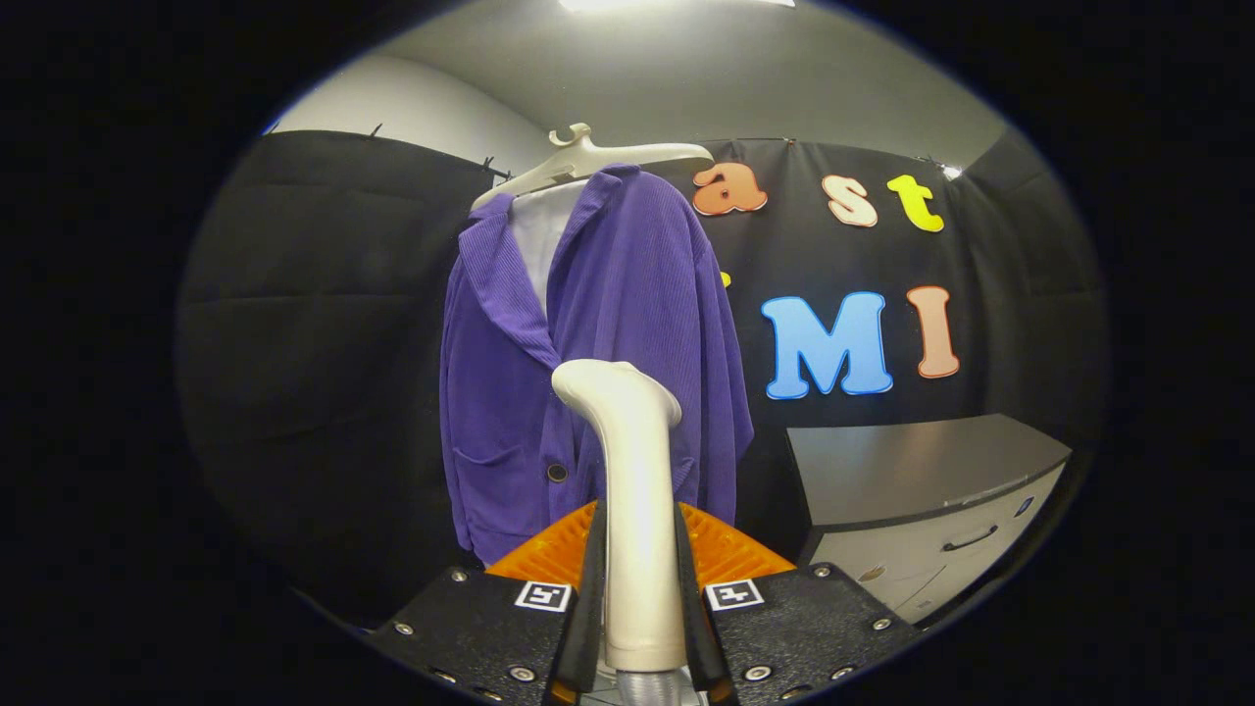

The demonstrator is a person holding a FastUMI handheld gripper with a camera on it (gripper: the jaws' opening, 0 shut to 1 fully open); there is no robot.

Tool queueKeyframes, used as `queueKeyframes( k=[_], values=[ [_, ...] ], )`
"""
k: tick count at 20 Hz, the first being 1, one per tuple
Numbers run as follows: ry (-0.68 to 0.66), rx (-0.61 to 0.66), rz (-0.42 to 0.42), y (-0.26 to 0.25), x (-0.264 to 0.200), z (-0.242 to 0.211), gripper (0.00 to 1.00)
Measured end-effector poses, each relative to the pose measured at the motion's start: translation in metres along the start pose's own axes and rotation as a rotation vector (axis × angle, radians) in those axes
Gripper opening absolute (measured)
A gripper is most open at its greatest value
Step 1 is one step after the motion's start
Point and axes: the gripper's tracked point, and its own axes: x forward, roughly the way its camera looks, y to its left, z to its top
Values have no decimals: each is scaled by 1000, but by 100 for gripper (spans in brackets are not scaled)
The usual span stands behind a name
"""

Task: Iron the clothes twice with a garment steamer, once on the left side and once on the right side.

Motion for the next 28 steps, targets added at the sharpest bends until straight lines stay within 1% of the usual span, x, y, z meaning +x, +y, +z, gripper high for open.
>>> queueKeyframes(
  k=[10, 14, 23, 26, 28],
  values=[
    [97, 23, -6, 5, -16, -67, 36],
    [124, 32, -26, 2, -20, -95, 36],
    [264, 79, -51, -3, -23, -176, 36],
    [278, 86, -52, -5, -30, -184, 35],
    [251, 87, -44, -3, -39, -174, 35]
  ],
)
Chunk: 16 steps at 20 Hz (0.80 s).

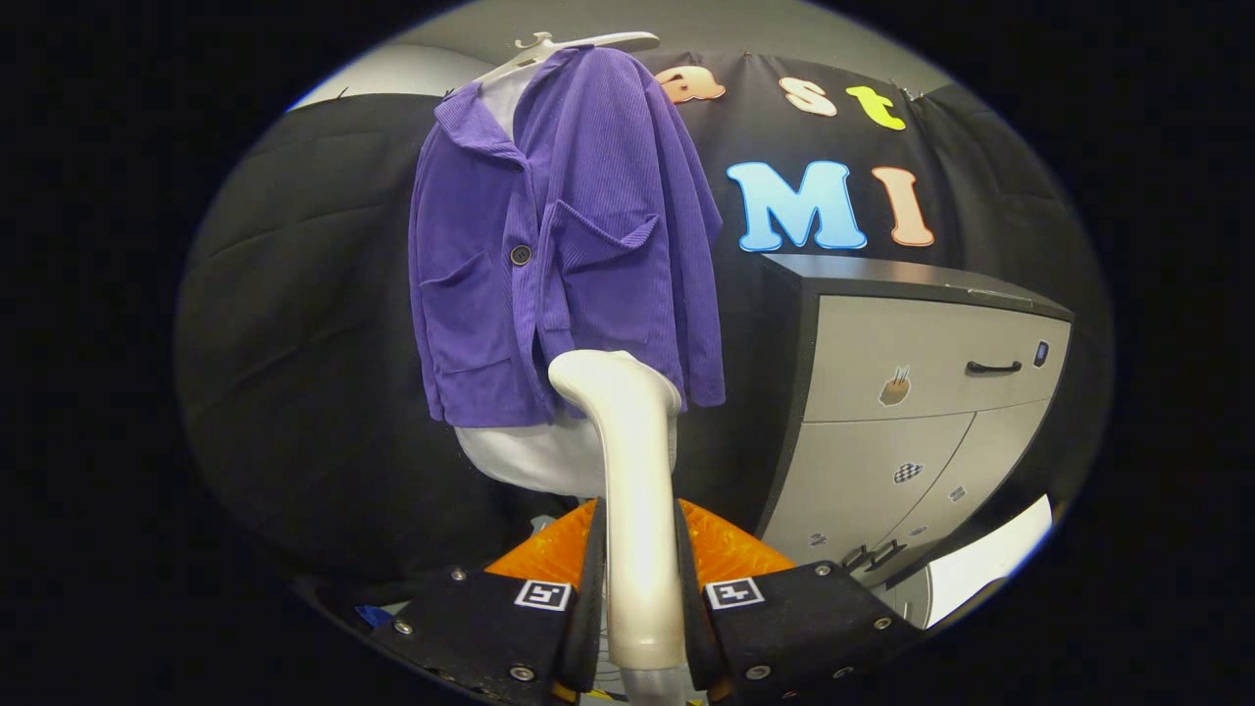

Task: Iron the clothes twice with a garment steamer, once on the left side and once on the right side.

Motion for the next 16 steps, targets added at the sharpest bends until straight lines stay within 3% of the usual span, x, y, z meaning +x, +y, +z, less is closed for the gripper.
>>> queueKeyframes(
  k=[9, 16],
  values=[
    [-259, -25, 88, 25, -66, 122, 35],
    [-435, -36, 137, 46, -87, 219, 35]
  ],
)
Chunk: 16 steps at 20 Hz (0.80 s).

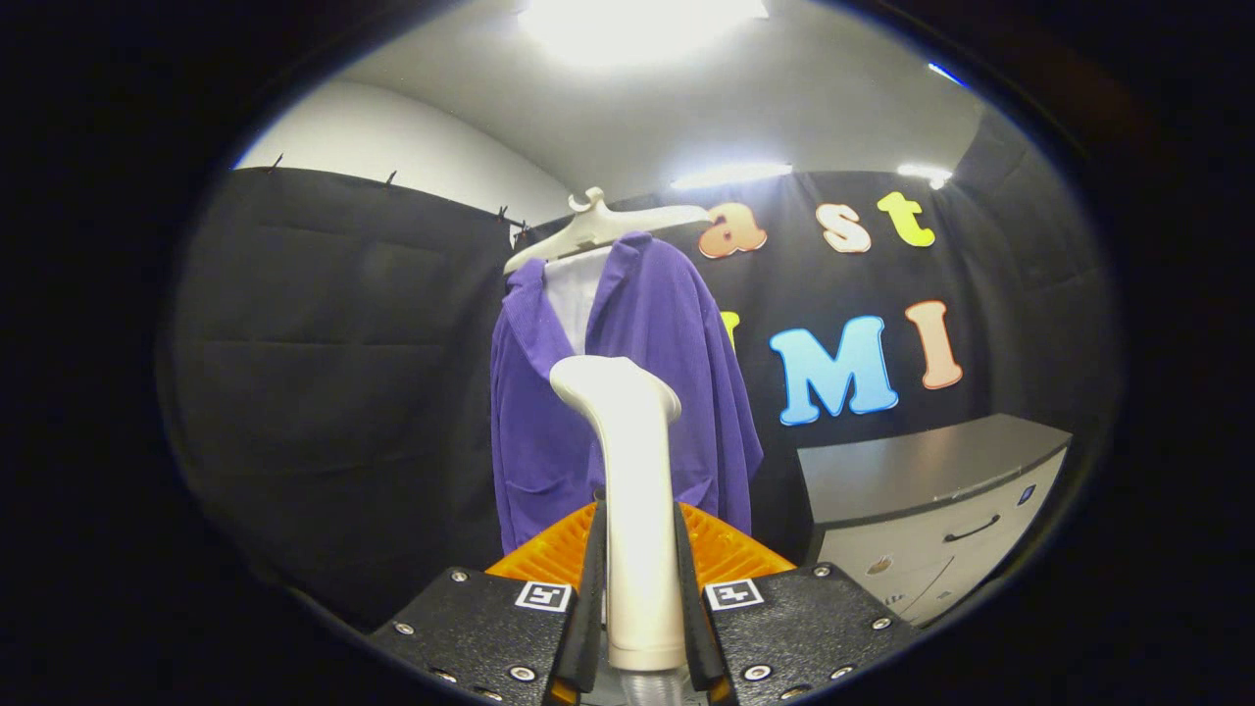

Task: Iron the clothes twice with a garment steamer, once on the left side and once on the right side.

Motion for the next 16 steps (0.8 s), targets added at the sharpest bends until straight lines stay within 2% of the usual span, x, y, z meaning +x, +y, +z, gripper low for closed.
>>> queueKeyframes(
  k=[9, 16],
  values=[
    [-161, -24, 62, 35, 44, 93, 35],
    [-203, -34, 118, 80, 87, 120, 35]
  ],
)
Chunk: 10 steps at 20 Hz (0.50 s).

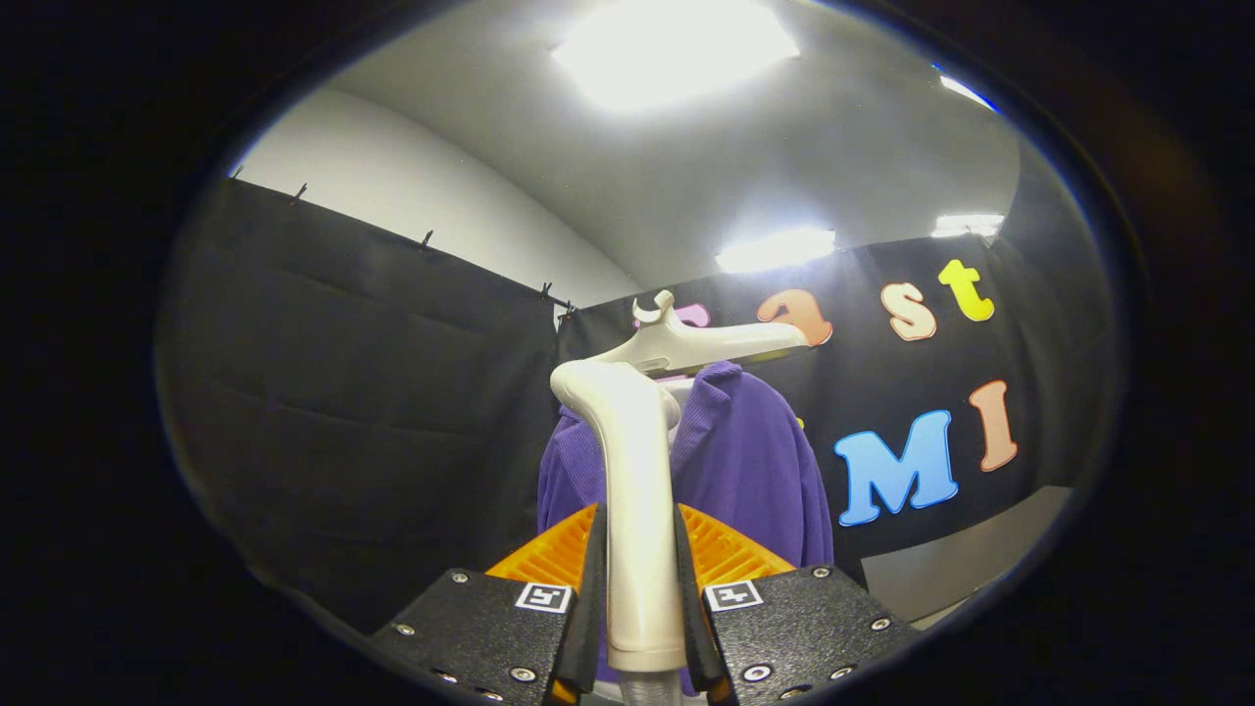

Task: Iron the clothes twice with a garment steamer, once on the left side and once on the right side.

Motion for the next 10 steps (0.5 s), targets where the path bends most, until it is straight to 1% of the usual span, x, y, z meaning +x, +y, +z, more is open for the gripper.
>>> queueKeyframes(
  k=[4, 7, 10],
  values=[
    [8, -20, 8, 16, 31, -12, 35],
    [62, -22, 7, 23, 53, -34, 35],
    [112, -43, 7, 28, 62, -57, 35]
  ],
)
